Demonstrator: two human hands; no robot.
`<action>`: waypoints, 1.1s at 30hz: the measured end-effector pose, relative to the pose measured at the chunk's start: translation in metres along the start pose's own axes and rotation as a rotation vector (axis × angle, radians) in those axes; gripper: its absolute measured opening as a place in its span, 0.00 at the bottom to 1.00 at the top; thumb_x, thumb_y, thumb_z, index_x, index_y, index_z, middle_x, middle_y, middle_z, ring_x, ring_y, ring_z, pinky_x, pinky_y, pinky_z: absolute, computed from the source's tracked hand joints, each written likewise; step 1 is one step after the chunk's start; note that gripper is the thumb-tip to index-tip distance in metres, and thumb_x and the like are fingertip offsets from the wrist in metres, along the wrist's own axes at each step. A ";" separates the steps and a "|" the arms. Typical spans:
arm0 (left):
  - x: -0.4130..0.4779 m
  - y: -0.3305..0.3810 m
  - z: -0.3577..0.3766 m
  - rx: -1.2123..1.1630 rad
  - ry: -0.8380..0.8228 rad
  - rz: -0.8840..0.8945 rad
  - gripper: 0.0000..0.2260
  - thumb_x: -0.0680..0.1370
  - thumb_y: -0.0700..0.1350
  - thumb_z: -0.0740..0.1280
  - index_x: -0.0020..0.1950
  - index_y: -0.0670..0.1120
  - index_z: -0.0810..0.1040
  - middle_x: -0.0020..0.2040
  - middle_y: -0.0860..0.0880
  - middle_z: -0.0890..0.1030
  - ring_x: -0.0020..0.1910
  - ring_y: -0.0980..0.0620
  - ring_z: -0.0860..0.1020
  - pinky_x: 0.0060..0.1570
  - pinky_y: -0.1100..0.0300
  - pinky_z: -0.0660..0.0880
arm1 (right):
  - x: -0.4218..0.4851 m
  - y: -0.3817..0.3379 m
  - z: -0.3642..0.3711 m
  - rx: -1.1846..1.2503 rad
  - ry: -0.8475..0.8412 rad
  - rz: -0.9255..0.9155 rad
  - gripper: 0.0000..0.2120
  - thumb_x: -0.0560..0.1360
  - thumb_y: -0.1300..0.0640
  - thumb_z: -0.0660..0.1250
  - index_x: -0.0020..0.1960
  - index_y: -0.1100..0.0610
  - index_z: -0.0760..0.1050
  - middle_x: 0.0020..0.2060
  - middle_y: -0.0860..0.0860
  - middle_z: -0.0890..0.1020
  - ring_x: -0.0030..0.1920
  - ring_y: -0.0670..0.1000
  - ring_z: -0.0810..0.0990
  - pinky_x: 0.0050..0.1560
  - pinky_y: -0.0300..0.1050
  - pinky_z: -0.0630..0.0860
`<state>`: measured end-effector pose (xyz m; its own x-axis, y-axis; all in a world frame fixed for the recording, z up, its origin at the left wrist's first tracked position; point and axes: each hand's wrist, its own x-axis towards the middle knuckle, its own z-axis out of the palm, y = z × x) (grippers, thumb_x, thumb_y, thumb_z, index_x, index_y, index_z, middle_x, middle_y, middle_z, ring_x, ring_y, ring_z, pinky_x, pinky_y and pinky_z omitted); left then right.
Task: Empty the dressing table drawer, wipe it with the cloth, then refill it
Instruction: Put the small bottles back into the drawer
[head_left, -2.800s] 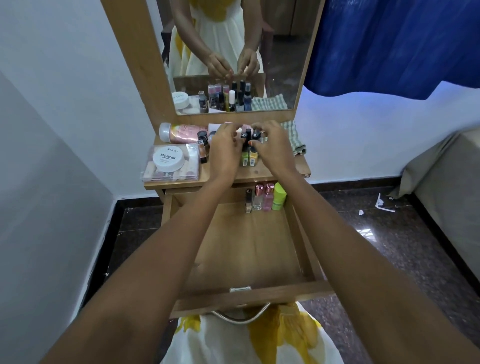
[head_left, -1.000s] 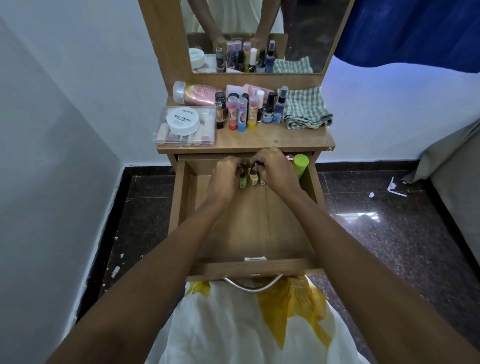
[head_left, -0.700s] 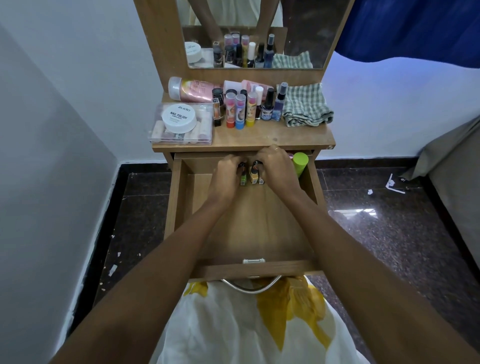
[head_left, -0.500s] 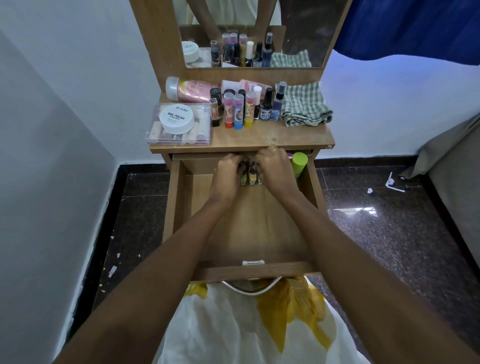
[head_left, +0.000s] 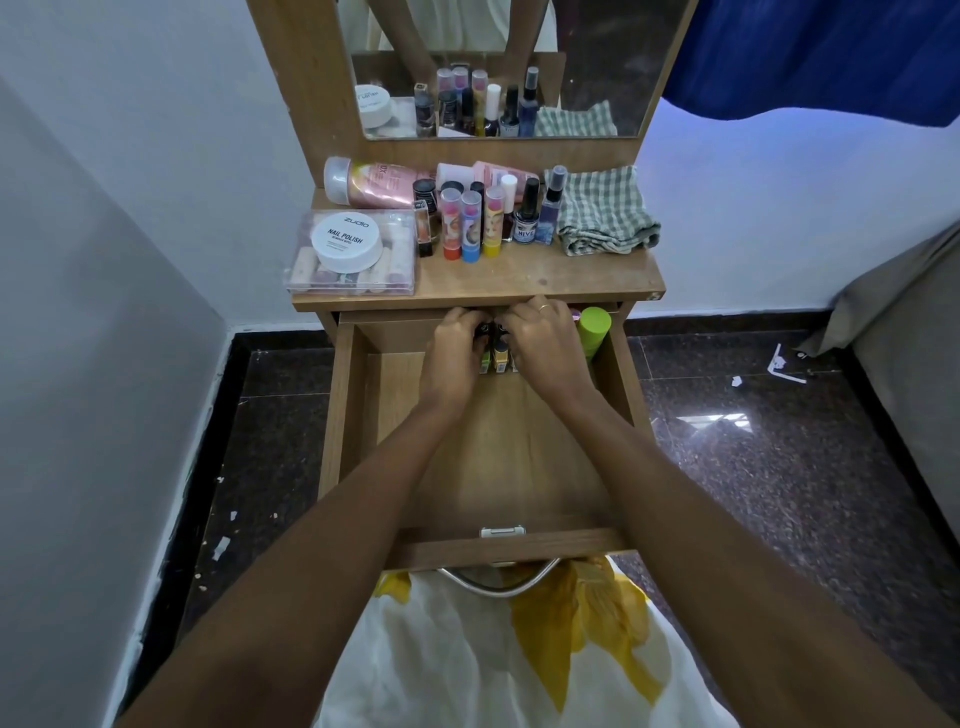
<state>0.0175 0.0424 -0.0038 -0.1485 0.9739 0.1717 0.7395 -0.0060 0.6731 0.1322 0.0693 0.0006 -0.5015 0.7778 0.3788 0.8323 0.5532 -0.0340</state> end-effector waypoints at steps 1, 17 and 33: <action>0.000 0.000 0.000 -0.002 0.001 -0.007 0.13 0.75 0.33 0.64 0.59 0.41 0.78 0.59 0.43 0.78 0.57 0.47 0.77 0.53 0.64 0.70 | 0.000 0.000 0.000 0.007 0.006 -0.002 0.08 0.60 0.63 0.74 0.39 0.56 0.81 0.33 0.50 0.83 0.36 0.53 0.80 0.37 0.42 0.75; -0.006 0.009 -0.021 -0.039 0.070 -0.001 0.13 0.75 0.33 0.65 0.59 0.39 0.78 0.57 0.42 0.79 0.55 0.47 0.78 0.56 0.60 0.73 | -0.001 0.007 -0.024 0.276 0.145 0.116 0.06 0.70 0.68 0.65 0.42 0.63 0.80 0.38 0.57 0.84 0.41 0.59 0.80 0.42 0.50 0.76; 0.053 0.059 -0.083 0.190 0.324 0.213 0.14 0.76 0.39 0.65 0.60 0.43 0.78 0.59 0.45 0.80 0.61 0.46 0.73 0.59 0.56 0.68 | 0.076 0.009 -0.074 0.437 0.111 0.209 0.14 0.74 0.66 0.63 0.58 0.63 0.77 0.54 0.59 0.79 0.56 0.57 0.76 0.52 0.45 0.72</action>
<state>-0.0013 0.0751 0.1046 -0.1559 0.8336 0.5299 0.8790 -0.1276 0.4594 0.1190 0.1119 0.0973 -0.2866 0.8621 0.4180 0.7234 0.4808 -0.4956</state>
